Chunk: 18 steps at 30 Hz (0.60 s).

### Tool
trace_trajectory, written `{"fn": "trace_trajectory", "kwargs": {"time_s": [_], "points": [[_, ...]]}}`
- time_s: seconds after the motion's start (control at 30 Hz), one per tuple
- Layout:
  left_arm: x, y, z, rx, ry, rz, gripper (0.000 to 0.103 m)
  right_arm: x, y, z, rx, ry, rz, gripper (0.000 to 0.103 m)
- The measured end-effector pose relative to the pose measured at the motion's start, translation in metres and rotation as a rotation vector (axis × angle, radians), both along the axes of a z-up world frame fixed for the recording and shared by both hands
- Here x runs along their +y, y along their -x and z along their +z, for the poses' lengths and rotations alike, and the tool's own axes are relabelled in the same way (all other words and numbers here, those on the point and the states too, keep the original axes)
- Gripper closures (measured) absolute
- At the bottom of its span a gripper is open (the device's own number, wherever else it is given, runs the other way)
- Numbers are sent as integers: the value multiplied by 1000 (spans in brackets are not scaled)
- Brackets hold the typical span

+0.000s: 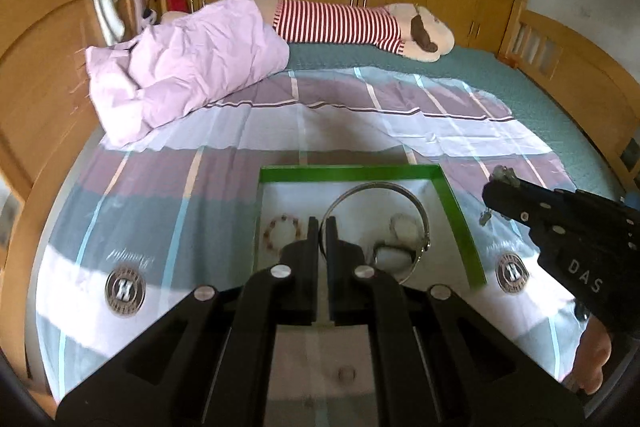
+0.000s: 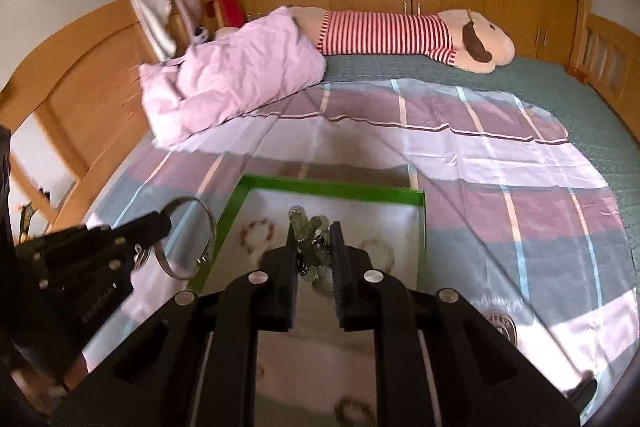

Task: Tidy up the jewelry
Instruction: 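Carry the bangle and charm over the green box and open both grippers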

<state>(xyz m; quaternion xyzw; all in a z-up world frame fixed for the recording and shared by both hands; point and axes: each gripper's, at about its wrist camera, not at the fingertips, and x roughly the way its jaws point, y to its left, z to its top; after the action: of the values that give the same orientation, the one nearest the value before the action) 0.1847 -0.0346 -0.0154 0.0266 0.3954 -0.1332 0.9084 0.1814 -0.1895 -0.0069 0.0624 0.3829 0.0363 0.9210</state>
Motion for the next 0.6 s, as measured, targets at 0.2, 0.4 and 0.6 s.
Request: {"fn": "trace_trajectory", "kwargs": {"time_s": [0.2, 0.4, 0.6], "points": [[-17, -72, -32, 96, -31, 19, 99, -11, -62, -46, 127, -2, -44, 88], [-25, -120, -93, 226, -81, 59, 99, -17, -97, -113, 270, -50, -80, 88], [-22, -139, -137, 305, -92, 91, 99, -12, -109, -145, 325, -18, -78, 88]]}}
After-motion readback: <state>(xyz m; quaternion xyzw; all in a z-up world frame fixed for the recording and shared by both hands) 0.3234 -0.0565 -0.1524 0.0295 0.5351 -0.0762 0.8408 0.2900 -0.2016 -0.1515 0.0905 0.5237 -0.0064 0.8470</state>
